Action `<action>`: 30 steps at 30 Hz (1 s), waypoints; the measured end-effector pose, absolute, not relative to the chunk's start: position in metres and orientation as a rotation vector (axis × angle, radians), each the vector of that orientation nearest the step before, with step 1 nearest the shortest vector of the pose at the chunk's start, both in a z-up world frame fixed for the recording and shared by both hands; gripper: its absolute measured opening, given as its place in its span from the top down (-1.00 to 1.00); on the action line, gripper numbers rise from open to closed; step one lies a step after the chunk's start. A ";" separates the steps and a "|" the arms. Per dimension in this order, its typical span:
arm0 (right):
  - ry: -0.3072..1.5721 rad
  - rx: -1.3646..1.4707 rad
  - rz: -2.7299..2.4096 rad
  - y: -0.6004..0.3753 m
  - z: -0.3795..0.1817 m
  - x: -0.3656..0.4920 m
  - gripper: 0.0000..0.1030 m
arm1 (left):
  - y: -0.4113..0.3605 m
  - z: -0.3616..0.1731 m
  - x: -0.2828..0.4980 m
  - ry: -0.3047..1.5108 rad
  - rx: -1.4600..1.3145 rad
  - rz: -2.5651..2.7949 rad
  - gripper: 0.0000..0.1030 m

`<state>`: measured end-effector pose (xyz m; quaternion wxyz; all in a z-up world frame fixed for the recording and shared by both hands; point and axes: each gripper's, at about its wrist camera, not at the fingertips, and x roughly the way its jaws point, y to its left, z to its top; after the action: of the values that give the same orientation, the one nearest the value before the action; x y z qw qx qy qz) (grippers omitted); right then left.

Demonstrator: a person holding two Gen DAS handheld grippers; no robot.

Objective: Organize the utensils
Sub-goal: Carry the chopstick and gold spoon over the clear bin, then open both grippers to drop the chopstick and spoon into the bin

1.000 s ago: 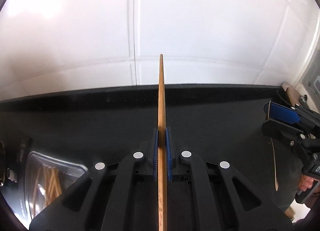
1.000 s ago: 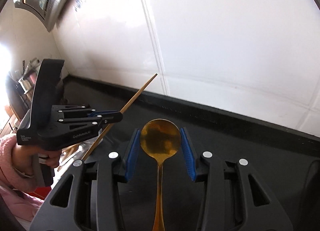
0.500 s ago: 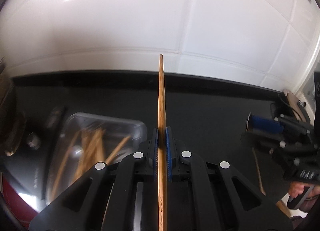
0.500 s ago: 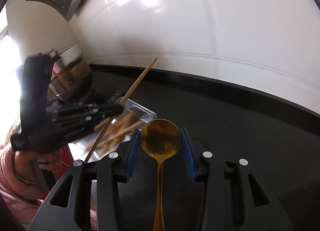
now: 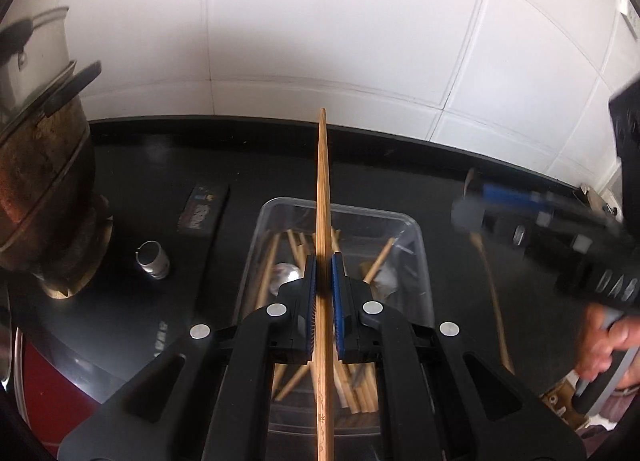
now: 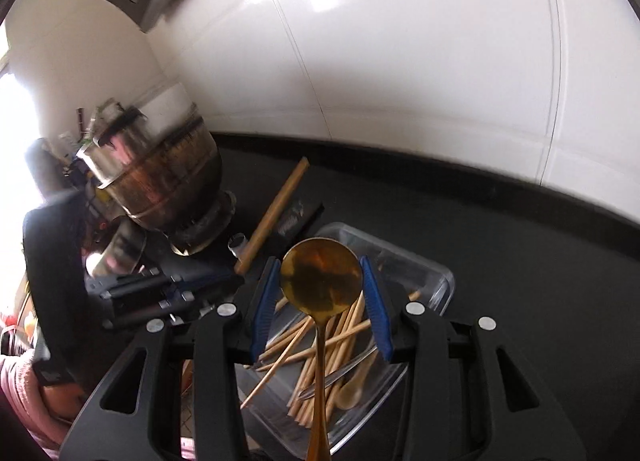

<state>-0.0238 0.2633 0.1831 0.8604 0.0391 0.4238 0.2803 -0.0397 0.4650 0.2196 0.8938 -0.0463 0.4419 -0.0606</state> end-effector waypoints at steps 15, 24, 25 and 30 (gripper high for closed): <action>0.965 0.257 0.299 0.275 0.149 -0.044 0.20 | 0.494 0.183 -0.010 0.961 -0.072 -0.345 0.88; 0.998 0.293 0.224 0.277 0.142 -0.034 -0.12 | 0.493 0.147 0.013 1.109 -0.069 -0.427 0.69; 0.977 0.318 0.193 0.272 0.147 -0.034 -0.58 | 0.493 0.142 0.015 1.128 -0.067 -0.414 0.43; 0.697 0.316 -0.026 0.247 0.189 -0.052 -0.86 | 0.500 0.154 0.012 1.017 -0.037 -0.308 -0.89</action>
<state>-0.0523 0.2472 0.1891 0.9276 0.1542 0.3401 -0.0128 0.0124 0.5001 0.1542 0.8620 -0.0177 0.4849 -0.1467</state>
